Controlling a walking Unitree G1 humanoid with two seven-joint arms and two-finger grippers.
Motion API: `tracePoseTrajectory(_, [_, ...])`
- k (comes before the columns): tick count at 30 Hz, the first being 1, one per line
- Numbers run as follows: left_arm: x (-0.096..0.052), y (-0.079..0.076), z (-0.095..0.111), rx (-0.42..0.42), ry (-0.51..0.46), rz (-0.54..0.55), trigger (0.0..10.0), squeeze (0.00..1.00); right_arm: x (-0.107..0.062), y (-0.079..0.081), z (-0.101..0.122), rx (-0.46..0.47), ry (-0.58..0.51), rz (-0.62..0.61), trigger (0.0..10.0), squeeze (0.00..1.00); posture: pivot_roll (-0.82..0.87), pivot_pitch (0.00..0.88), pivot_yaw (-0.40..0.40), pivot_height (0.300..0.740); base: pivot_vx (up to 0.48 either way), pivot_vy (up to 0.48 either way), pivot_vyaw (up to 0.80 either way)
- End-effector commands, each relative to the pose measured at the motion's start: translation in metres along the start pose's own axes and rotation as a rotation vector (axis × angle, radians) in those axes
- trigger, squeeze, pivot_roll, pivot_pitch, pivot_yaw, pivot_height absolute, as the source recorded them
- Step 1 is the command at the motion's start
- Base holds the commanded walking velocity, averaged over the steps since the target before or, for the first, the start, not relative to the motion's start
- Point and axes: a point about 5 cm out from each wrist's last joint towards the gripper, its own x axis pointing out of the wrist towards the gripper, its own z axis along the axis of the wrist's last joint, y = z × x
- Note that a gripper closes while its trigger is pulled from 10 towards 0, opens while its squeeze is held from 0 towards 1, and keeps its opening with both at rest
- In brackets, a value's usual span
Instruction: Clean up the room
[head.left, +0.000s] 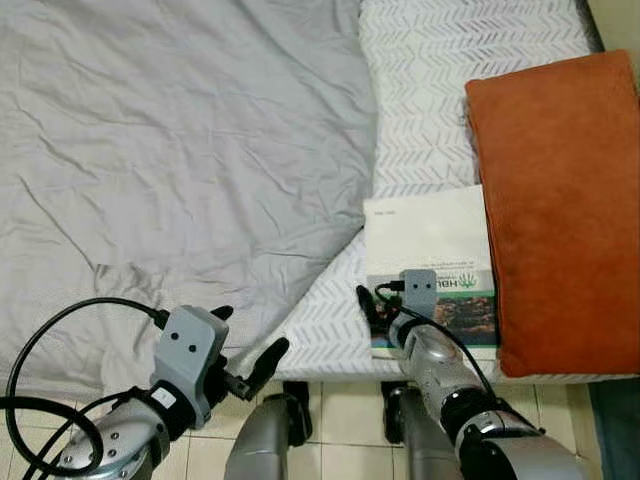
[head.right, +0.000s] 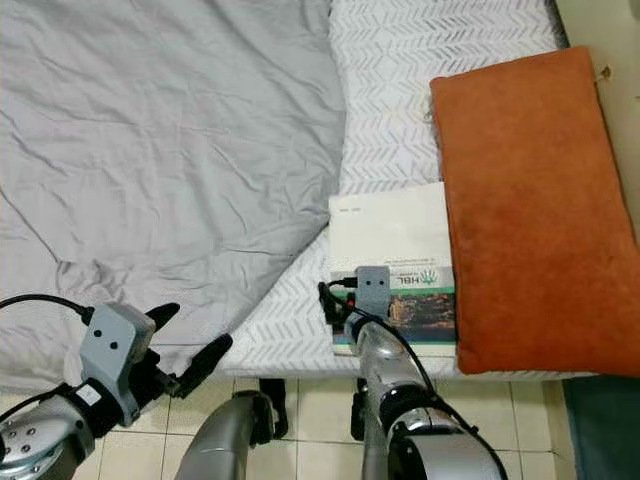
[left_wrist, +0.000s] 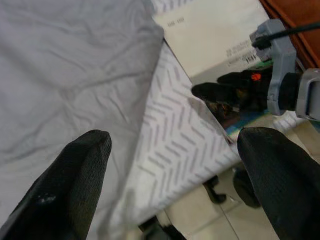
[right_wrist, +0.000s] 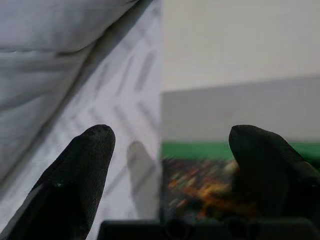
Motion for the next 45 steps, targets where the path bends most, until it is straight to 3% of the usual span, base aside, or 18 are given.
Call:
tracePoseTrajectory(1, [-0.005, -0.004, -0.004, -0.015, 0.027, -0.008, 10.0, 0.00, -0.008, 0.009, -0.029, 0.059, 0.094, 0.031, 10.0, 0.00, 0.12, 0.677, 0.144, 0.740, 0.000, 0.000, 0.00])
tracePoseTrajectory(6, [-0.007, -0.007, -0.005, -0.026, 0.031, 0.000, 10.0, 0.00, -0.008, 0.021, -0.021, 0.029, -0.001, 0.106, 10.0, 0.00, 0.12, 0.677, 0.134, 0.740, 0.000, 0.000, 0.00])
tracePoseTrajectory(9, [-0.010, -0.007, -0.004, -0.030, 0.030, 0.007, 10.0, 0.00, -0.004, -0.001, 0.033, -0.104, -0.251, 0.010, 10.0, 0.00, 0.13, 0.683, 0.133, 0.740, 0.000, 0.000, 0.00])
tracePoseTrajectory(10, [-0.011, -0.006, -0.004, -0.033, 0.029, 0.011, 10.0, 0.00, -0.006, -0.014, 0.056, -0.199, -0.345, -0.069, 10.0, 0.00, 0.13, 0.686, 0.133, 0.740, 0.000, 0.000, 0.00])
tracePoseTrajectory(14, [-0.013, -0.008, -0.004, -0.036, 0.030, 0.016, 10.0, 0.00, -0.008, -0.032, 0.070, -0.347, -0.364, -0.156, 10.0, 0.00, 0.12, 0.689, 0.131, 0.740, 0.000, 0.000, 0.00])
tracePoseTrajectory(15, [-0.015, -0.011, -0.006, -0.037, 0.034, 0.013, 10.0, 0.00, -0.009, -0.044, 0.065, -0.444, -0.304, -0.217, 10.0, 0.00, 0.13, 0.688, 0.131, 0.740, 0.000, 0.000, 0.00])
tracePoseTrajectory(17, [-0.016, -0.013, -0.006, -0.037, 0.036, 0.011, 10.0, 0.00, -0.010, -0.049, 0.061, -0.479, -0.276, -0.237, 10.0, 0.00, 0.13, 0.688, 0.131, 0.740, 0.000, 0.000, 0.00])
tracePoseTrajectory(18, [-0.017, -0.019, -0.009, -0.039, 0.046, -0.004, 10.0, 0.00, -0.011, -0.054, 0.041, -0.517, -0.155, -0.233, 10.0, 0.00, 0.14, 0.689, 0.133, 0.740, 0.000, 0.000, 0.00])
tracePoseTrajectory(20, [-0.018, -0.021, -0.010, -0.041, 0.050, -0.010, 10.0, 0.00, -0.012, -0.055, 0.033, -0.531, -0.111, -0.226, 10.0, 0.00, 0.14, 0.689, 0.133, 0.740, 0.000, 0.000, 0.00])
tracePoseTrajectory(21, [-0.019, -0.026, -0.013, -0.042, 0.067, -0.026, 10.0, 0.00, -0.016, -0.057, 0.011, -0.548, 0.001, -0.218, 10.0, 0.00, 0.15, 0.696, 0.136, 0.740, 0.000, 0.000, 0.00])
tracePoseTrajectory(26, [-0.021, -0.035, -0.020, -0.072, 0.091, -0.045, 10.0, 0.00, -0.028, -0.056, -0.034, -0.506, 0.202, -0.217, 10.0, 0.00, 0.16, 0.695, 0.137, 0.740, 0.000, 0.000, 0.00])
tracePoseTrajectory(32, [-0.021, -0.033, -0.021, -0.069, 0.089, -0.032, 10.0, 0.00, -0.024, -0.040, -0.037, -0.508, 0.197, -0.162, 10.0, 0.00, 0.15, 0.683, 0.133, 0.740, 0.000, 0.000, 0.00])
tracePoseTrajectory(35, [-0.018, -0.030, -0.019, -0.060, 0.075, -0.018, 10.0, 0.00, -0.020, -0.039, -0.027, -0.564, 0.142, -0.161, 10.0, 0.00, 0.14, 0.675, 0.126, 0.740, 0.000, 0.000, 0.00])
tracePoseTrajectory(37, [-0.015, -0.026, -0.020, -0.050, 0.054, 0.015, 10.0, 0.00, -0.014, -0.041, 0.004, -0.653, -0.035, -0.190, 10.0, 0.00, 0.12, 0.655, 0.105, 0.740, 0.000, 0.000, 0.00])
tracePoseTrajectory(39, [-0.013, -0.025, -0.022, -0.028, 0.048, 0.032, 10.0, 0.00, -0.012, -0.041, 0.029, -0.664, -0.174, -0.211, 10.0, 0.00, 0.11, 0.632, 0.090, 0.740, 0.000, 0.000, 0.00])
tracePoseTrajectory(42, [-0.010, -0.026, -0.027, -0.020, 0.046, 0.038, 10.0, 0.00, -0.012, -0.040, 0.047, -0.636, -0.283, -0.211, 10.0, 0.00, 0.08, 0.586, 0.066, 0.740, 0.000, 0.000, 0.00])
tracePoseTrajectory(43, [-0.005, -0.028, -0.030, -0.026, 0.031, 0.048, 10.0, 0.00, -0.017, -0.039, 0.070, -0.574, -0.417, -0.188, 10.0, 0.00, 0.04, 0.506, 0.035, 0.740, 0.000, 0.000, 0.00])
tracePoseTrajectory(45, [-0.002, -0.029, -0.031, -0.030, 0.022, 0.050, 10.0, 0.00, -0.020, -0.038, 0.079, -0.535, -0.463, -0.180, 10.0, 0.00, 0.03, 0.483, 0.027, 0.740, 0.000, 0.000, 0.00])
